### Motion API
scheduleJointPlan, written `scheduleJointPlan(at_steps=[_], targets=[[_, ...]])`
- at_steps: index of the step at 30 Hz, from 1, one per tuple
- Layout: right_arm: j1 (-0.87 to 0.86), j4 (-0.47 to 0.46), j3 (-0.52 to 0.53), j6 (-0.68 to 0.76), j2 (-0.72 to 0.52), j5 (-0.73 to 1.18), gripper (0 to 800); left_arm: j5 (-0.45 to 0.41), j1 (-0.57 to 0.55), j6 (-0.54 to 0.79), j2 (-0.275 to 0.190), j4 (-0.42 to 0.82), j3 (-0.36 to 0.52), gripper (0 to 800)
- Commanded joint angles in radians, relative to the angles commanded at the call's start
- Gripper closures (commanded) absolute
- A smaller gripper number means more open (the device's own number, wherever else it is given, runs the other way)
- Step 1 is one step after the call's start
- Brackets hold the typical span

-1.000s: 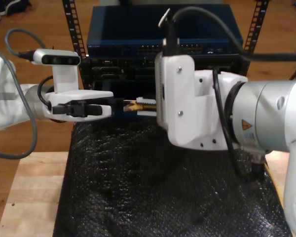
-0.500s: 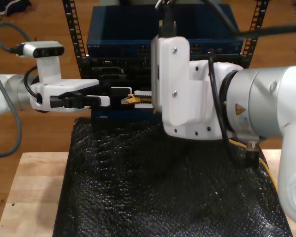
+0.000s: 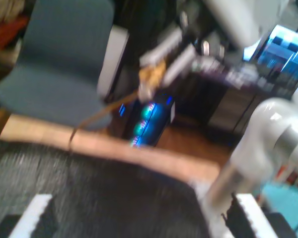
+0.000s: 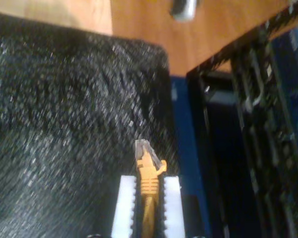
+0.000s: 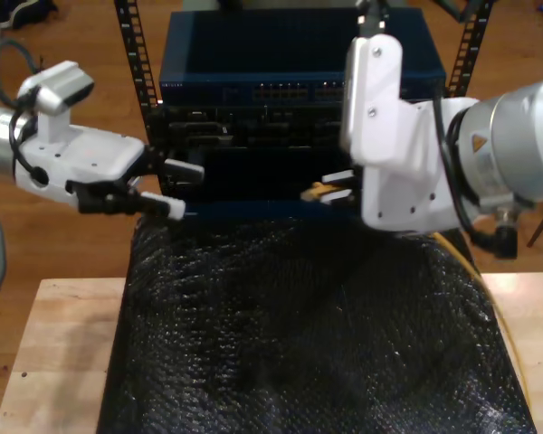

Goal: Grab the cable and plug it in

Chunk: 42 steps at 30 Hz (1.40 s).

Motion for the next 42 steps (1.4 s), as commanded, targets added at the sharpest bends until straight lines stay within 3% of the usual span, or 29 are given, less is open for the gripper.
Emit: scheduleJointPlan(at_steps=[8, 17, 22, 27, 36, 42], targets=[[-0.193, 0.000, -0.025, 0.046, 0.003, 0.178, 800, -0.021, 0.002, 0.014, -0.049, 0.144, -0.003, 2], [-0.279, -0.005, -0.034, 0.046, 0.006, 0.267, 800, -0.091, 0.005, 0.080, -0.170, 0.422, 0.006, 1], [-0.301, -0.006, -0.048, 0.046, 0.049, 0.287, 800, -0.114, 0.009, 0.180, -0.247, 0.594, 0.044, 1], [-0.302, -0.008, -0.046, 0.046, 0.057, 0.290, 800, -0.215, 0.089, 0.310, -0.322, 0.738, 0.160, 1], [-0.302, -0.011, -0.037, 0.046, 0.058, 0.292, 800, -0.216, 0.293, 0.595, -0.339, 0.847, 0.285, 1], [-0.302, -0.011, -0.035, 0.048, 0.064, 0.292, 800, -0.210, 0.407, 0.767, -0.423, 0.884, 0.344, 1]])
